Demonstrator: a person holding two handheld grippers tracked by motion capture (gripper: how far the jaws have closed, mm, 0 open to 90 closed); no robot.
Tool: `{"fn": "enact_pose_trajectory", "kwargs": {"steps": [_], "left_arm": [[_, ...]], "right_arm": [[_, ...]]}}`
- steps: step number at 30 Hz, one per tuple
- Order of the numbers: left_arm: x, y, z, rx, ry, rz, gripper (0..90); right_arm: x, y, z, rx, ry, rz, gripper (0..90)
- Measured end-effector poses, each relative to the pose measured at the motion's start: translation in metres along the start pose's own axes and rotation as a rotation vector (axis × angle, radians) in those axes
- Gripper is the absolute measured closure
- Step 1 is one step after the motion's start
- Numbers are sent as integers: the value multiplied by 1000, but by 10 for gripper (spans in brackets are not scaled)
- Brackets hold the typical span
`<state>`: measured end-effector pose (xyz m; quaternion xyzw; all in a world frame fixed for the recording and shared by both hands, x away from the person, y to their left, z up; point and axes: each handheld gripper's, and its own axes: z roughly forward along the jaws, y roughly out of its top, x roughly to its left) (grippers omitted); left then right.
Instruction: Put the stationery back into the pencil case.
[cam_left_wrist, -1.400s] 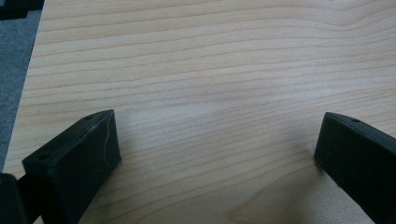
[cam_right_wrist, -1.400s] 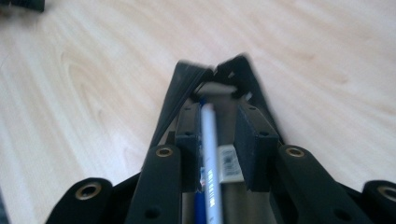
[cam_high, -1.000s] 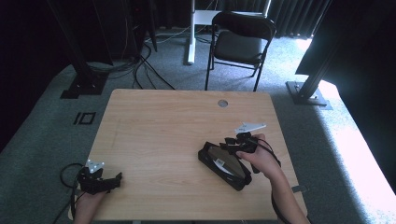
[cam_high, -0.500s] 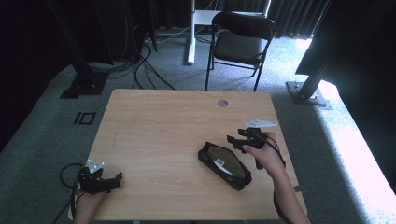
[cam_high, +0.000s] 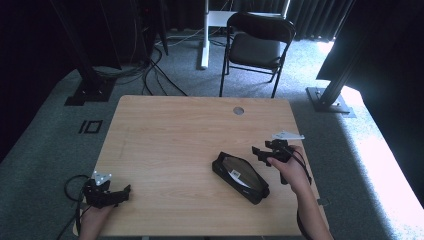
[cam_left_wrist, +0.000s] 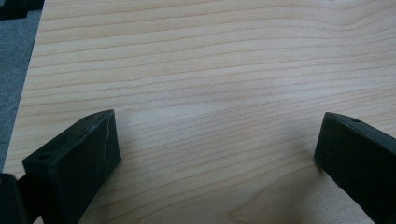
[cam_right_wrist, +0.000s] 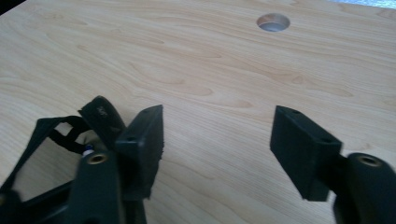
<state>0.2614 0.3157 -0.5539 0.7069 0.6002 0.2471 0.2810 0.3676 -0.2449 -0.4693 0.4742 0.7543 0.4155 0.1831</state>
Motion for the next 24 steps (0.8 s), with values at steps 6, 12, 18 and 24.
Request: {"fn": "enact_pose_trajectory", "kwargs": {"steps": [6, 12, 18, 24], "left_arm": [[0, 0, 0, 0, 0, 0, 4], [0, 0, 0, 0, 0, 0, 4], [0, 0, 0, 0, 0, 0, 4], [0, 0, 0, 0, 0, 0, 4]], "right_arm": [[-8, -10, 1, -2, -46, 11, 294], [-17, -23, 2, -1, -81, 35, 285], [-25, -37, 3, 5, -110, 70, 282], [-36, -56, 3, 30, -160, 91, 273]]}}
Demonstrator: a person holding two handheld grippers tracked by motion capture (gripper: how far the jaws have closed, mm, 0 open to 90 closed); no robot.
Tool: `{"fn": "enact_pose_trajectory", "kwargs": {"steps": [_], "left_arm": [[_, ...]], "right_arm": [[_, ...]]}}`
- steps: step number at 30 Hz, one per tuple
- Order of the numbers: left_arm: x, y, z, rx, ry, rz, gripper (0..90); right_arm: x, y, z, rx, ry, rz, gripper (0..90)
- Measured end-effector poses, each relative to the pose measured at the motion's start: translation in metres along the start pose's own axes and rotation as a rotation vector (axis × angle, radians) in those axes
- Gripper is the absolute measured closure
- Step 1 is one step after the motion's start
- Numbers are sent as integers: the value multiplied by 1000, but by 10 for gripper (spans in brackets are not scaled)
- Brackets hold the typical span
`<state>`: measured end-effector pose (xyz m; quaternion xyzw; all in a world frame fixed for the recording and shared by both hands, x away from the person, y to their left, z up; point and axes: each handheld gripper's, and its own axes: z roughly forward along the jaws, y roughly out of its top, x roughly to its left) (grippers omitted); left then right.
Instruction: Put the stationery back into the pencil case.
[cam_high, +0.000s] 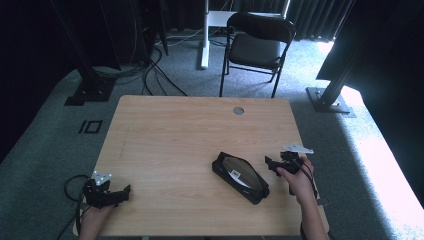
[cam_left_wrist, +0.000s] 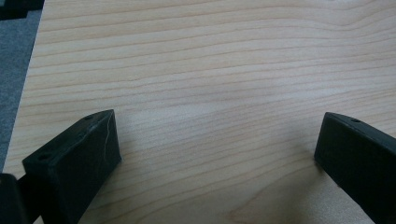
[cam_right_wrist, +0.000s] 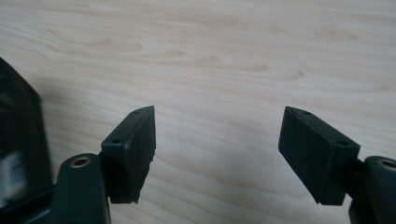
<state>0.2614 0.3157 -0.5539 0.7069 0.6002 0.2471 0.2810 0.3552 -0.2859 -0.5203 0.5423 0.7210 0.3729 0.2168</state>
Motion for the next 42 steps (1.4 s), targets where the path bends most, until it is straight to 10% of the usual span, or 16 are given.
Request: {"fn": "enact_pose_trajectory", "kwargs": {"steps": [42], "left_arm": [[0, 0, 0, 0, 0, 1, 4]], "right_arm": [[-14, -65, -21, 53, -228, 99, 138]]}}
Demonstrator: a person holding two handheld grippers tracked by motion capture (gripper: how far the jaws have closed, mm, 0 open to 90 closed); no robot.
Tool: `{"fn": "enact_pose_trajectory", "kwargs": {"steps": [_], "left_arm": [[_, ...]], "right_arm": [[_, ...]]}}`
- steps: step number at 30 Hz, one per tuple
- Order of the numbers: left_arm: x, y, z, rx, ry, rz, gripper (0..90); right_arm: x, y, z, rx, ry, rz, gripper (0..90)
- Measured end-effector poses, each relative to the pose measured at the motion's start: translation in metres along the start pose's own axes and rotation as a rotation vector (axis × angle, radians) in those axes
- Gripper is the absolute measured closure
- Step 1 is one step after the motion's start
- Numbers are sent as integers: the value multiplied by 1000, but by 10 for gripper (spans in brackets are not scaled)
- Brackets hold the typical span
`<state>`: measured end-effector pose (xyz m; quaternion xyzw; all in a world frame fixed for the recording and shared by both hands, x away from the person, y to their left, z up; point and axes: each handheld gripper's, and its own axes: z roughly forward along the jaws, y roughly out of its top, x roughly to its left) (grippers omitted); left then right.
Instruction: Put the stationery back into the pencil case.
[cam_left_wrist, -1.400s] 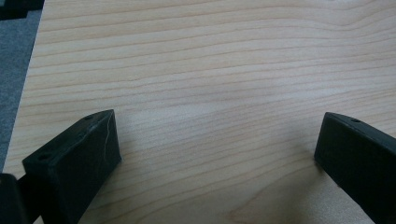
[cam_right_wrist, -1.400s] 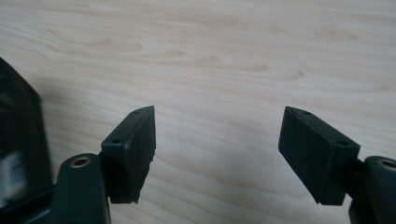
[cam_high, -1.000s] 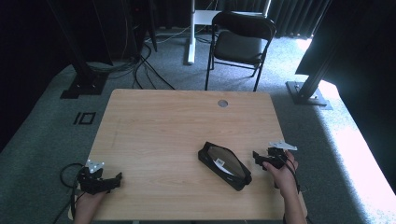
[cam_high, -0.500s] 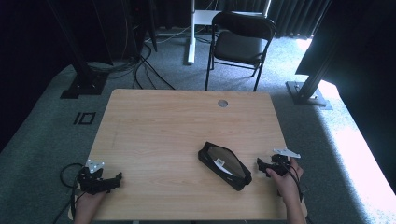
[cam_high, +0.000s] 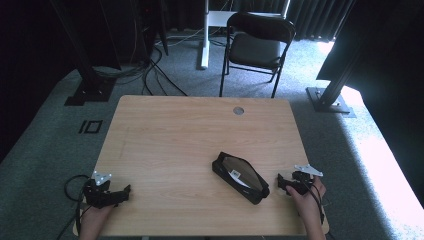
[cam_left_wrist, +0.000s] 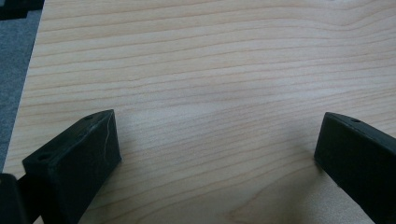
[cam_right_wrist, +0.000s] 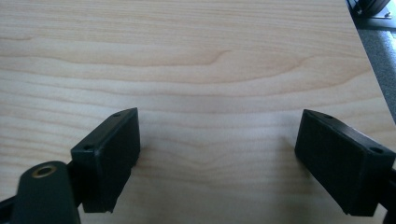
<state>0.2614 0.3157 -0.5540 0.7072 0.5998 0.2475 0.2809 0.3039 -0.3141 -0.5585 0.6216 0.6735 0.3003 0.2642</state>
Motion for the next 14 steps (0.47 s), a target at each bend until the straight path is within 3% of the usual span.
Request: {"fn": "enact_pose_trajectory", "kwargs": {"steps": [4, 14], "left_arm": [[0, 0, 0, 0, 0, 0, 4], [0, 0, 0, 0, 0, 0, 4]], "right_arm": [[0, -4, -4, -1, -26, 27, 138], [0, -6, -6, -1, -41, 40, 137]]}}
